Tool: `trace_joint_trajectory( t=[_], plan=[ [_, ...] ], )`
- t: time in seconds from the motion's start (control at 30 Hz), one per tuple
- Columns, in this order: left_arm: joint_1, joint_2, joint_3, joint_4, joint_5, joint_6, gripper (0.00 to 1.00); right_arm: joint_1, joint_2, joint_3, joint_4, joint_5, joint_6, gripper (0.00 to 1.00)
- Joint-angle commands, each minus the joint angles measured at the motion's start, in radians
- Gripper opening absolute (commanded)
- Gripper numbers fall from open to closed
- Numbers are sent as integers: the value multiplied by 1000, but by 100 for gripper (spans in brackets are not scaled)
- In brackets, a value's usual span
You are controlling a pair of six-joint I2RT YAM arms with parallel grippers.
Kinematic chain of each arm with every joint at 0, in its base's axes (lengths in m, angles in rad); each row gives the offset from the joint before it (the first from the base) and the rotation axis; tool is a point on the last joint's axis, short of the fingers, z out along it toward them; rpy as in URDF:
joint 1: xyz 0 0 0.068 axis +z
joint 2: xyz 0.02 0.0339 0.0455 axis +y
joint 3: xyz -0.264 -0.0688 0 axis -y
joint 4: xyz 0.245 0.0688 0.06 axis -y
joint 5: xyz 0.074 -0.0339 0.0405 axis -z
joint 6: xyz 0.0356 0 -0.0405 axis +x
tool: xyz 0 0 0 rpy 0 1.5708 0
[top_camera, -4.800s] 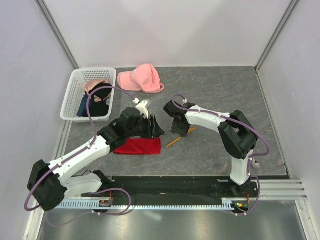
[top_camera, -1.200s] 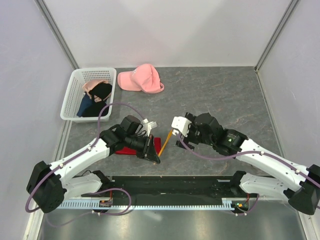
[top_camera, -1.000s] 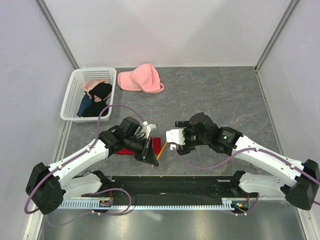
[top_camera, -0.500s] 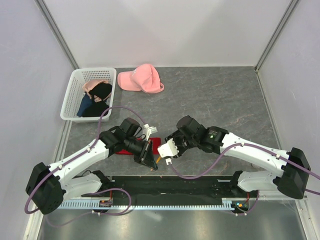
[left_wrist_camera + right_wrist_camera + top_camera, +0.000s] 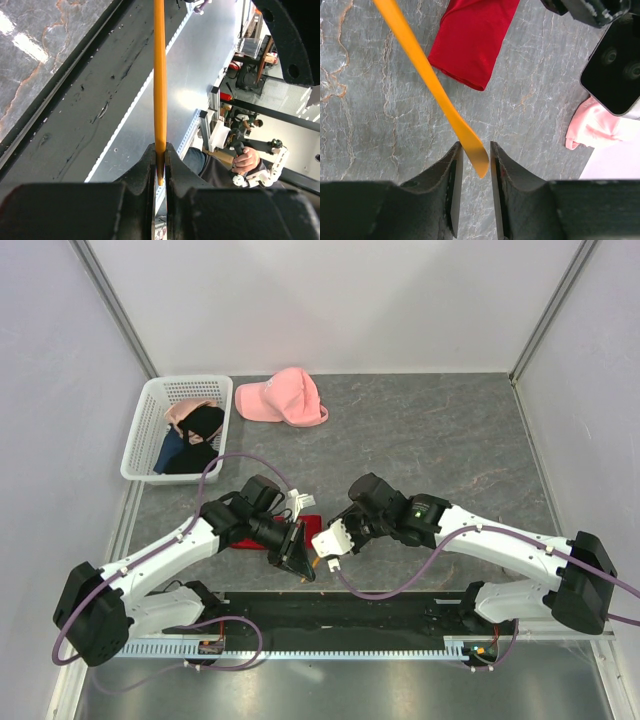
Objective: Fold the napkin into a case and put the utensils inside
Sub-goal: Pass from the left arm to the right, then insert the knife into the folded napkin.
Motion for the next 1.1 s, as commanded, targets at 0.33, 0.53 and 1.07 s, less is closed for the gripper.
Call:
trace_joint_trajectory(
  t=[0.33,0.53,1.07],
  plan=[
    [87,-87,-5,36,0,-50,29,5,-20,-9,68,17,152,0],
    [214,-179,96,-144,-464,-61,43,5,-18,-40,69,83,333,0],
    [340,-175,16,-85,-1080,-317,6,-20,198,117,-63,164,533,0]
  ],
)
